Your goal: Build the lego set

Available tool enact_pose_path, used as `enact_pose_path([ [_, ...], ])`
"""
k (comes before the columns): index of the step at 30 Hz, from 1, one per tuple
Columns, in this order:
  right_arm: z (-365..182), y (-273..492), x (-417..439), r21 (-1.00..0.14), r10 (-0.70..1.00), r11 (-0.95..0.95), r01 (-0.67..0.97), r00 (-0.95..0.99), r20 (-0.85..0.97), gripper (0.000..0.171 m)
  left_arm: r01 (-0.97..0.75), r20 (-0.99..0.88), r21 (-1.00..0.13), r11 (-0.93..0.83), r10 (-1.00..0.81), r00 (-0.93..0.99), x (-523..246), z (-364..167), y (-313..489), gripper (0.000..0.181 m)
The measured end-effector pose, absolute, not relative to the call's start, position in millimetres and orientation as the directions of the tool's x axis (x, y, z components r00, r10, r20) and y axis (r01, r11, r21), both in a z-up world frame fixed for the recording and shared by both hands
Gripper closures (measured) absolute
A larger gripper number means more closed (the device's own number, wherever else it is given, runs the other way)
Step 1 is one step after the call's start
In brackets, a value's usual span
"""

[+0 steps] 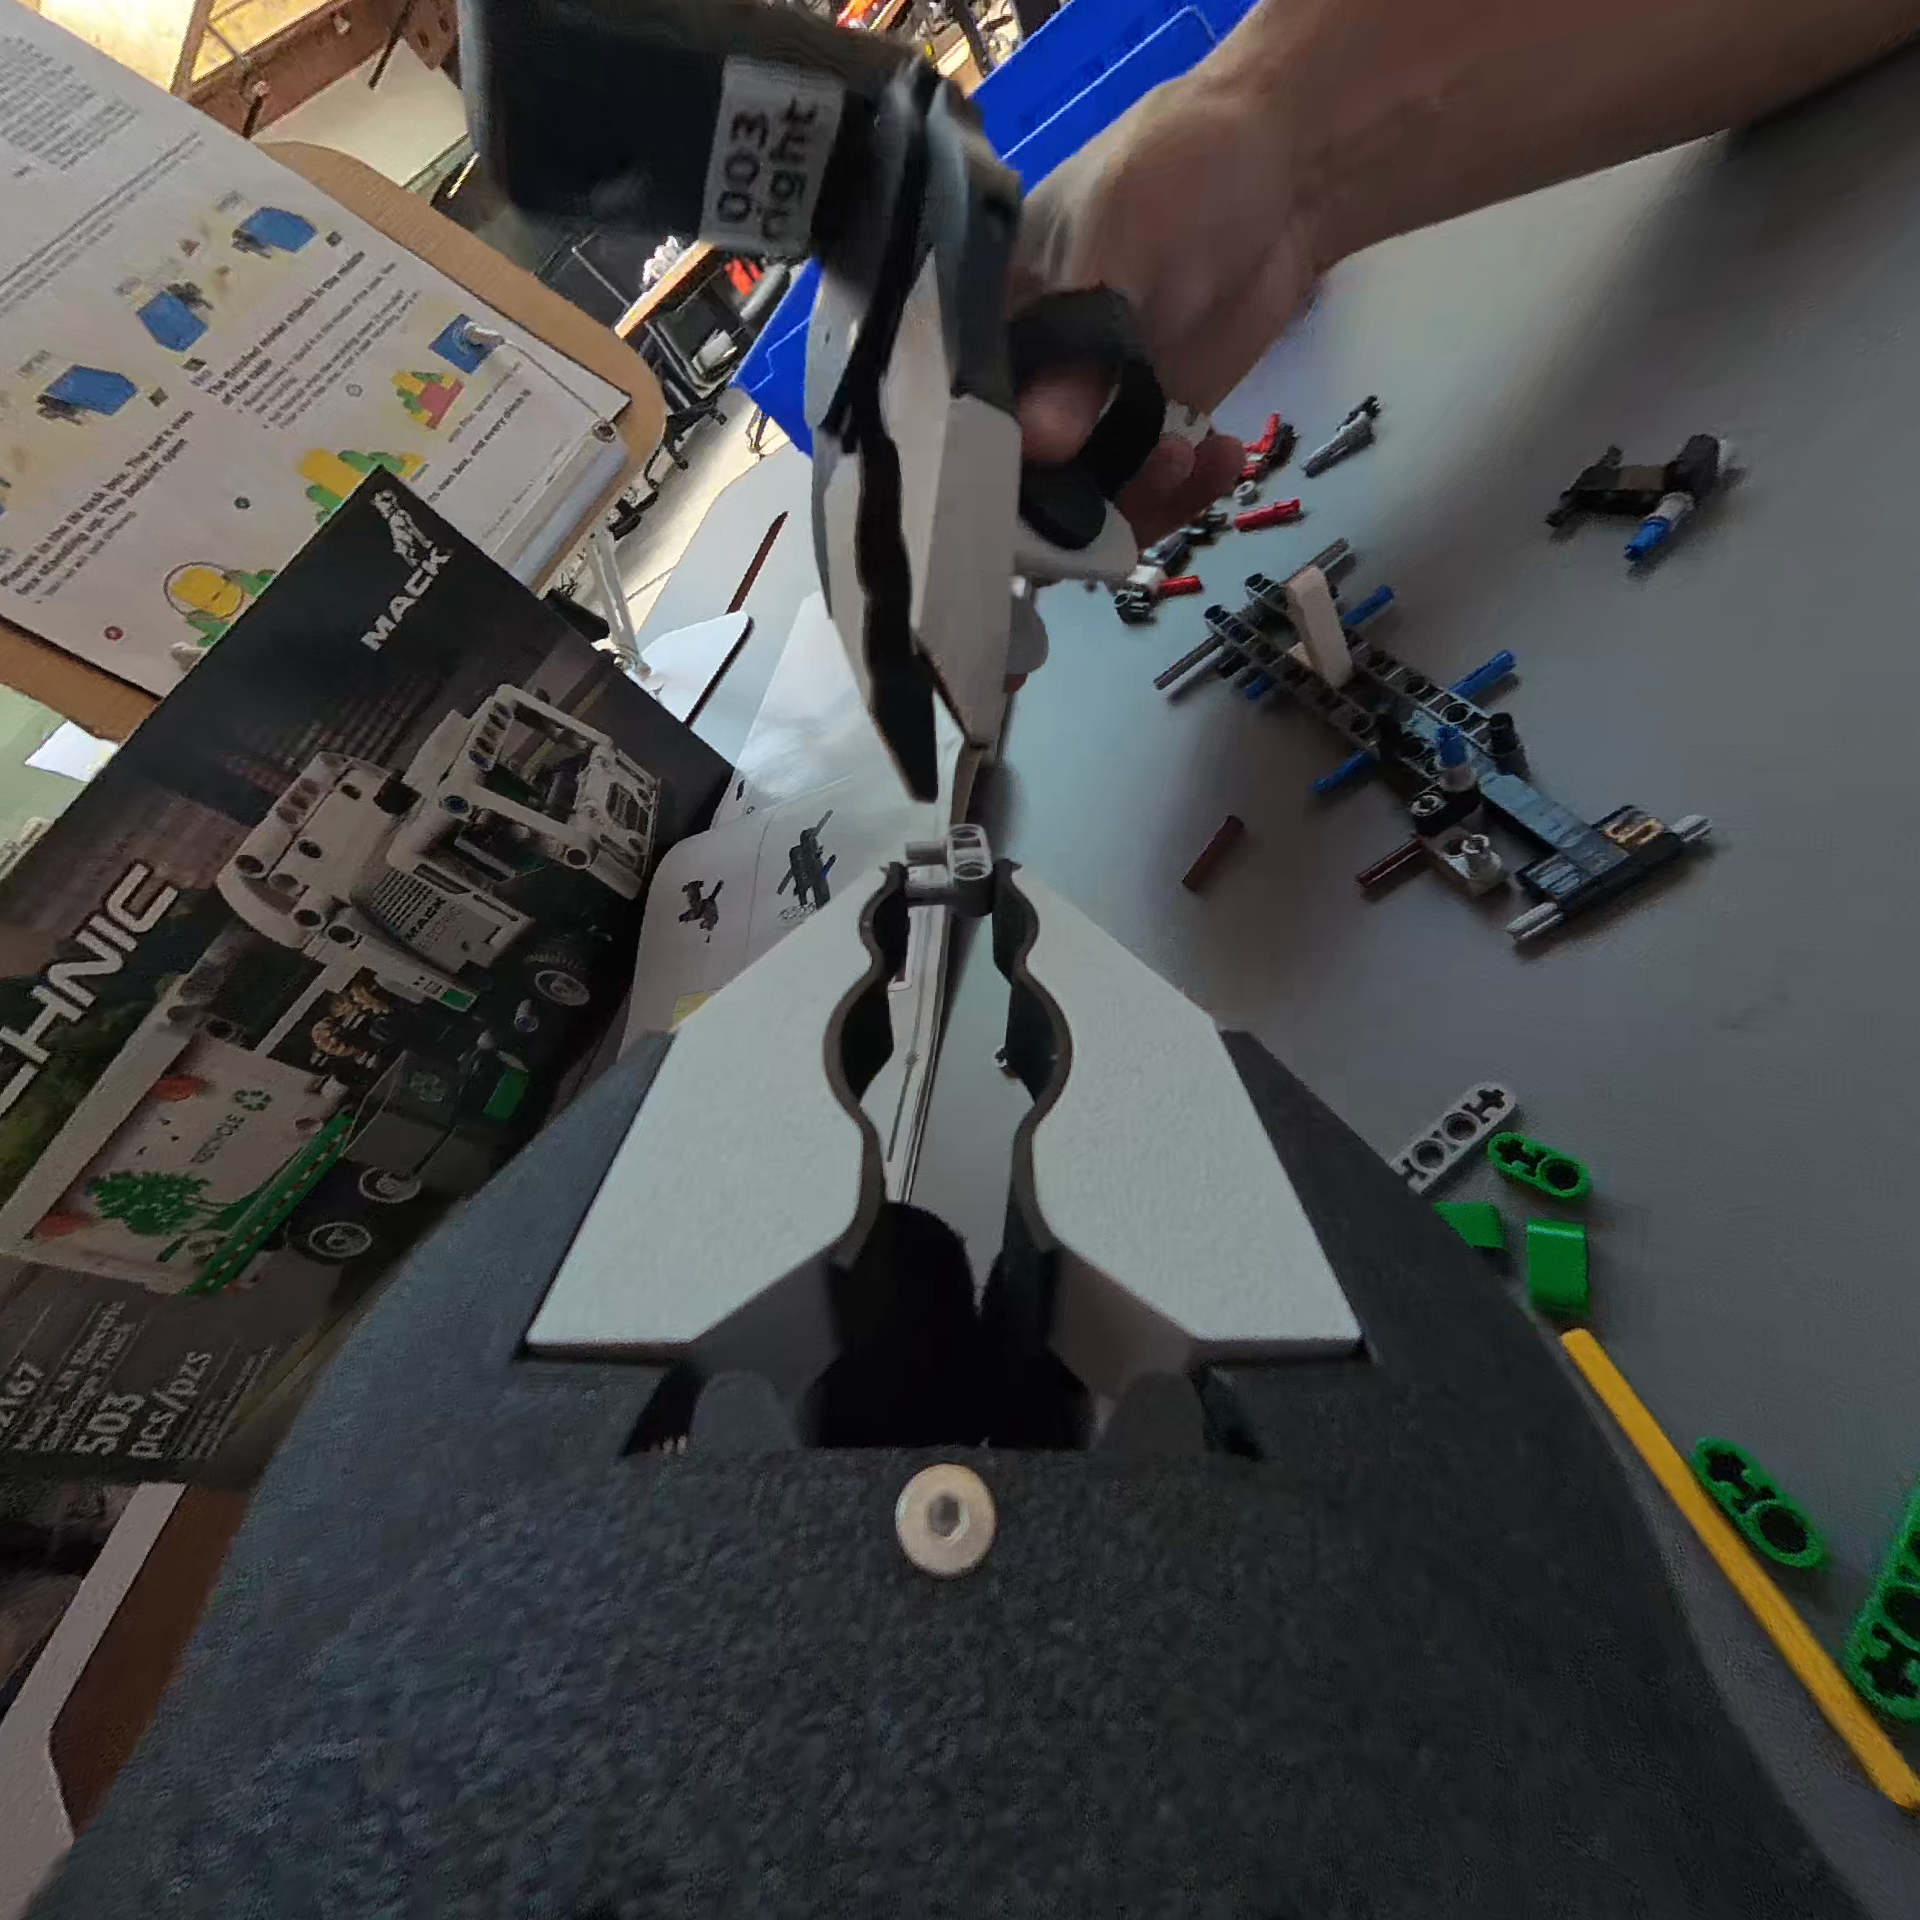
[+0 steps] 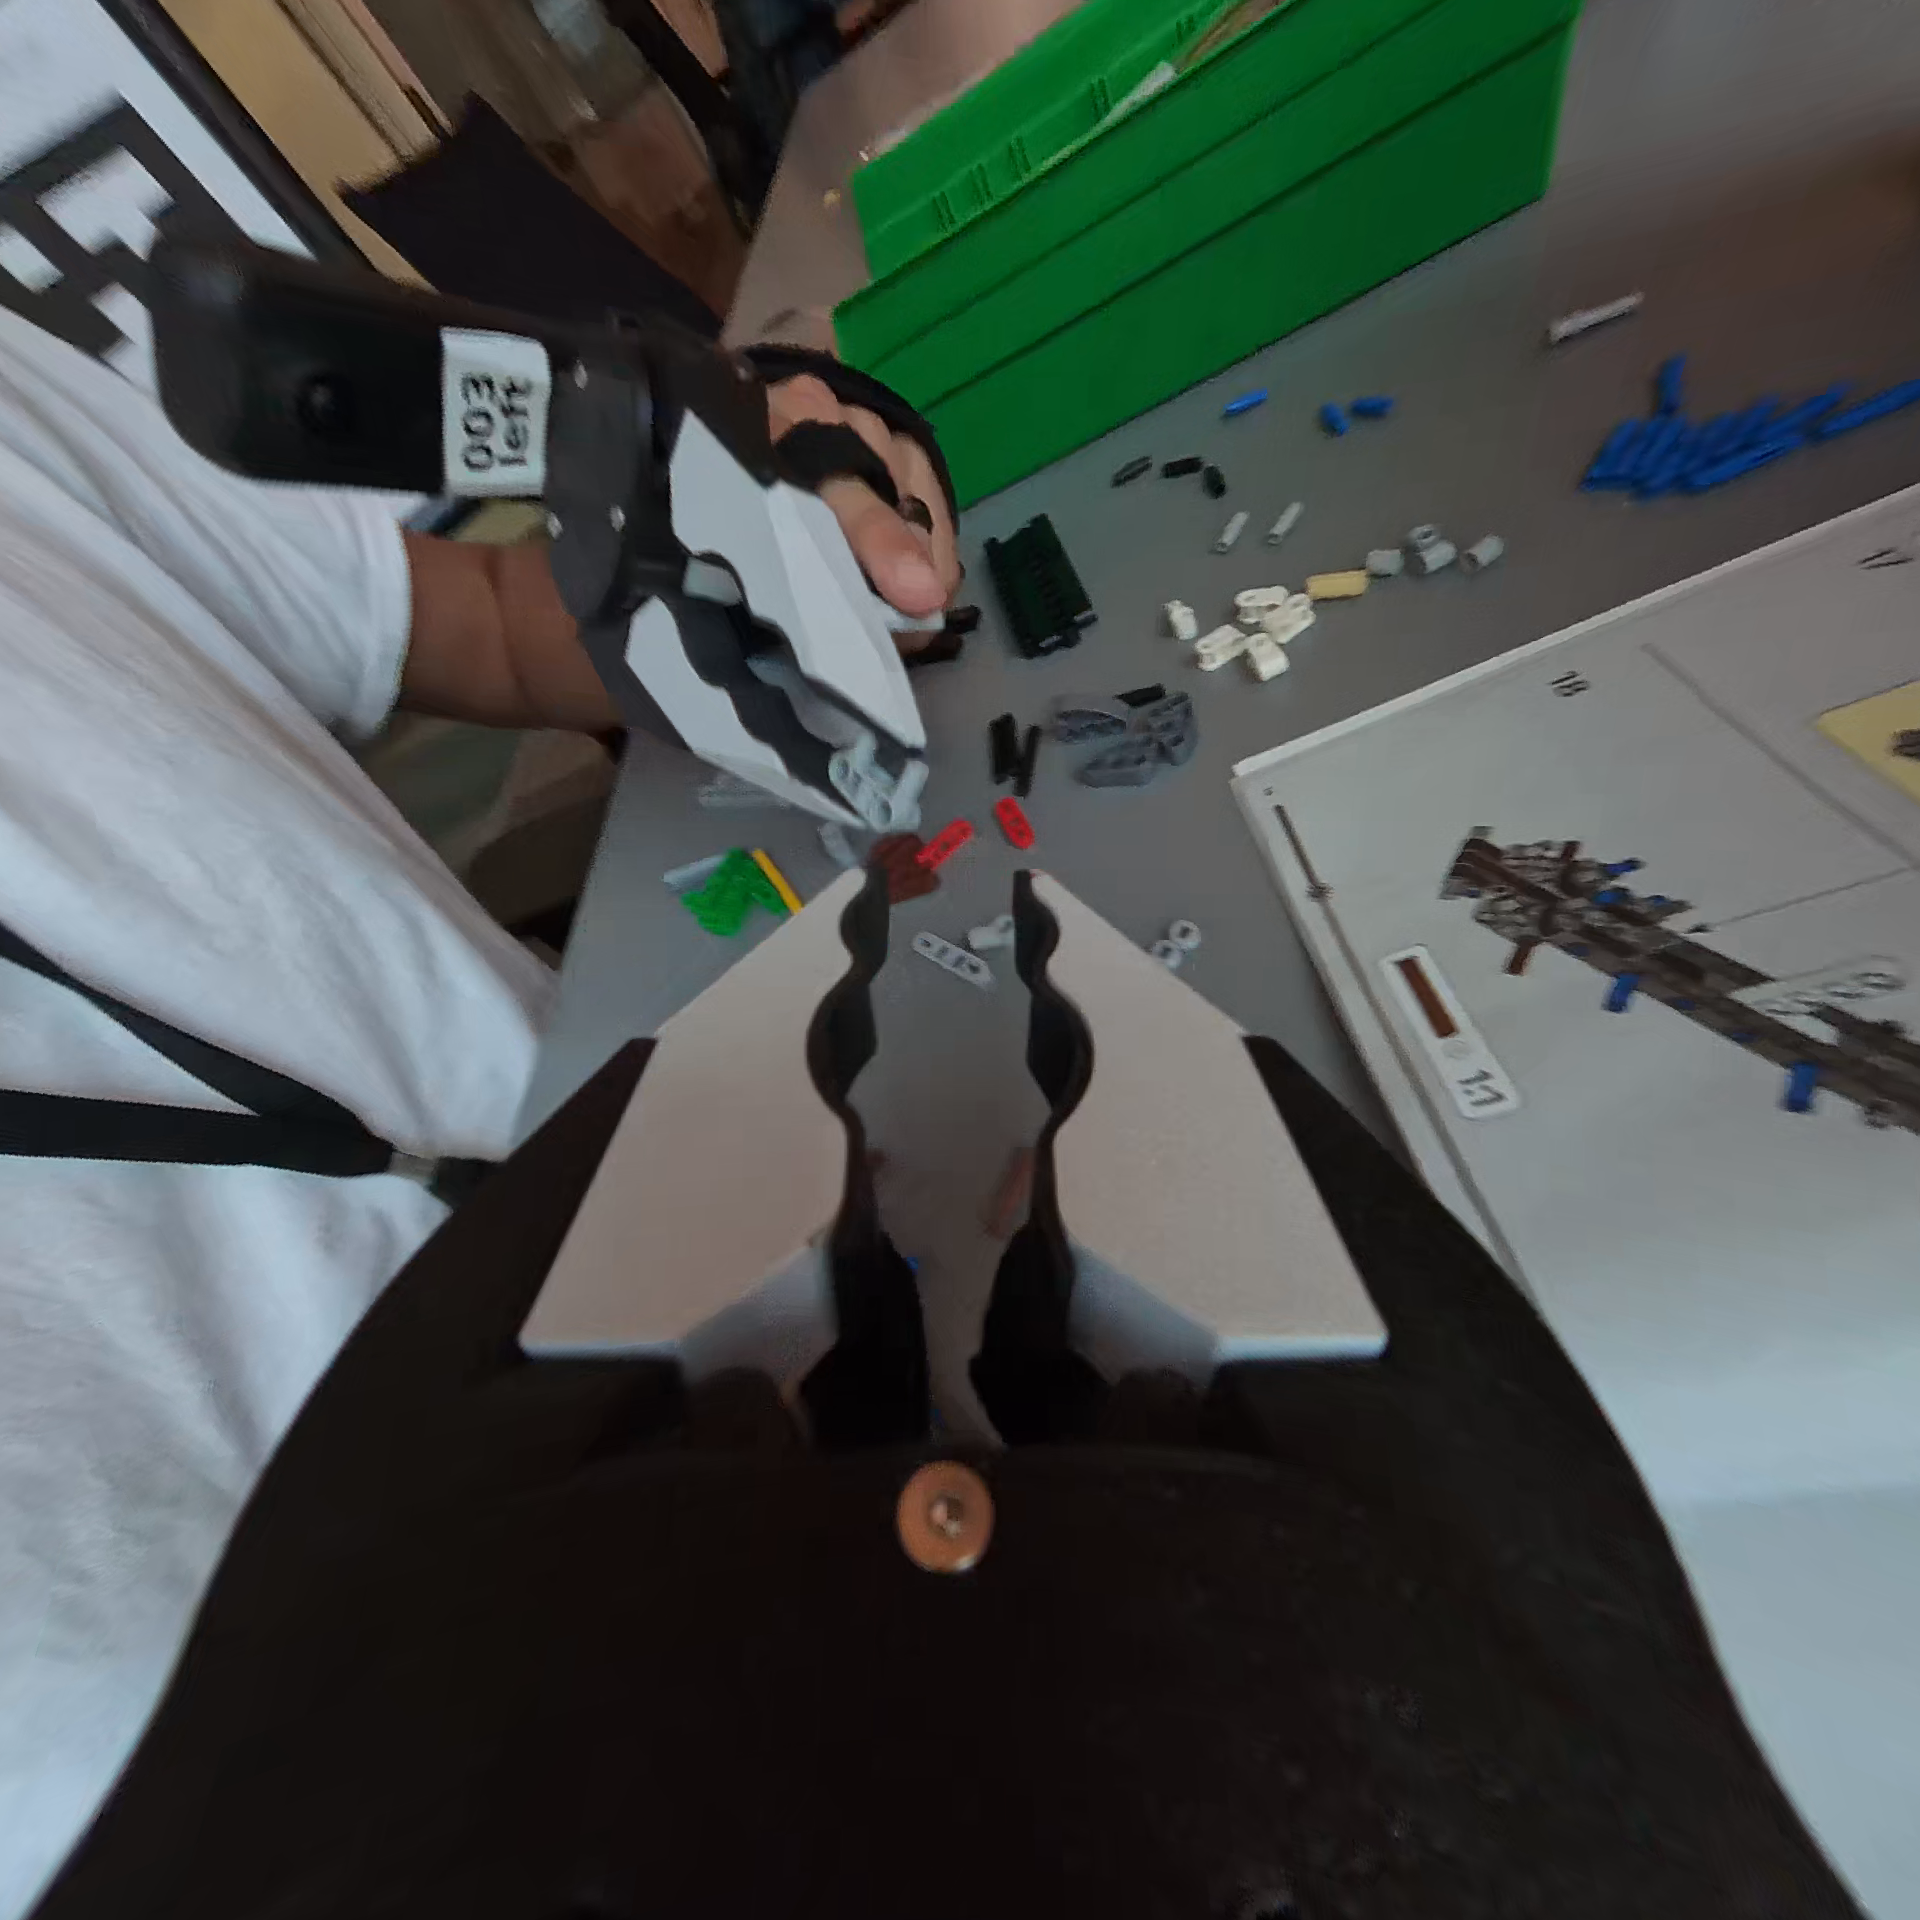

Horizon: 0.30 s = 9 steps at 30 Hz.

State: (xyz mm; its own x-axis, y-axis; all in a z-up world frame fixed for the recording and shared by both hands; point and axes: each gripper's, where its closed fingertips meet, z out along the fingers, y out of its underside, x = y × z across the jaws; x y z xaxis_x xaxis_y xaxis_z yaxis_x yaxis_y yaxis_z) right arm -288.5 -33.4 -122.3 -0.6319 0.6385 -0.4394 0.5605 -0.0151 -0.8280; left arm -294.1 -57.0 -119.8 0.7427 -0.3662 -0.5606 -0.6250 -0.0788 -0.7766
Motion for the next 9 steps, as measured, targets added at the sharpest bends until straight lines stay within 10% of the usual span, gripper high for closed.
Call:
enact_pose_path([
  [9, -143, -13, -258, -0.857, 0.790, 0.195, 0.476, -0.594, -0.150, 0.151, -0.532, -0.475, -0.837, -0.129, -0.312, 0.823, -314, -111, -54, 0.167],
])
